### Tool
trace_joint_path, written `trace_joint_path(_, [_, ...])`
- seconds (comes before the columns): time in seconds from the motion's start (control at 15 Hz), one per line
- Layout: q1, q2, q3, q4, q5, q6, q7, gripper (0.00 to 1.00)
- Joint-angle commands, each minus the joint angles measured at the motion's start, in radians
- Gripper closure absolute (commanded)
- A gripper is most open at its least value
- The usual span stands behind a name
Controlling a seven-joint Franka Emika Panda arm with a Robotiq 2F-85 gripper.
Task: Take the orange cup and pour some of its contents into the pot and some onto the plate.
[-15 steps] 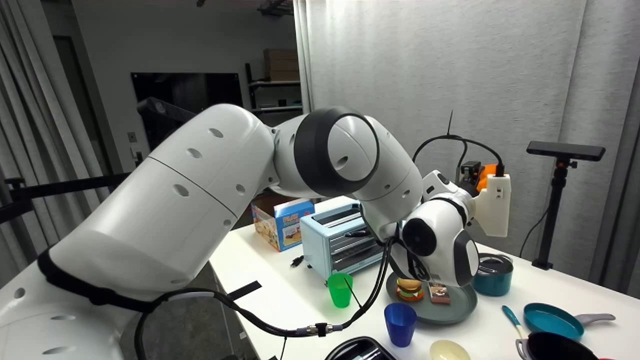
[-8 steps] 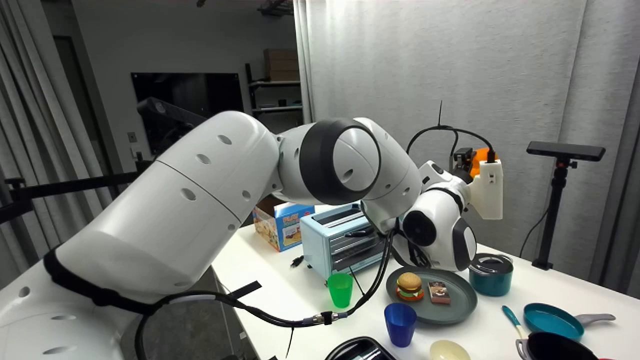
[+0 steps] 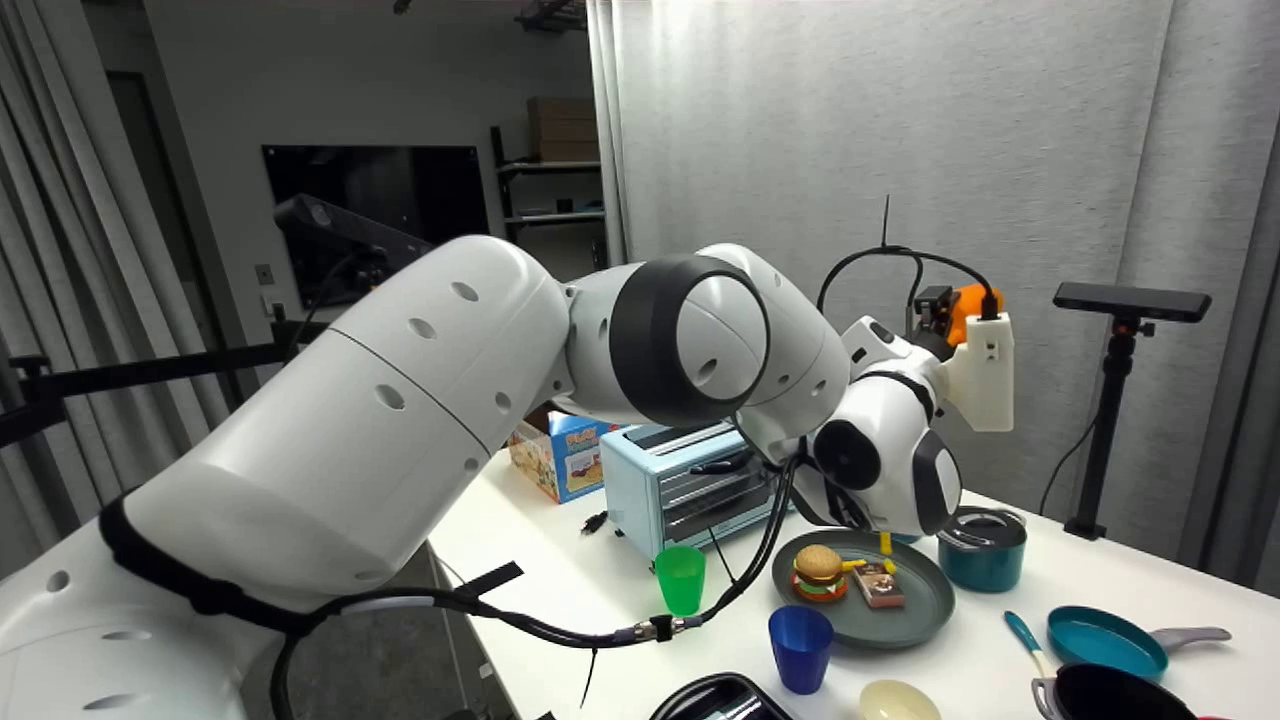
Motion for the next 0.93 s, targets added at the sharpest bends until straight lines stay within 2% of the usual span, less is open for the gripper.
trace_joint_path(0.0, [-0.025,0.042,0.007,0.065,0.048,0.029,-0.021,0.49])
trace_joint_path(0.2, [-0.036,0.027,0.005,0.033,0.093,0.029,-0.021,0.49])
trace_joint_path(0.4, [-0.044,-0.021,0.011,-0.061,0.173,0.014,-0.019,0.49])
trace_joint_path(0.6, [-0.064,-0.058,0.033,-0.104,0.275,-0.064,0.023,0.49])
trace_joint_path(0.87, [-0.093,-0.097,0.043,-0.112,0.354,-0.195,0.114,0.49])
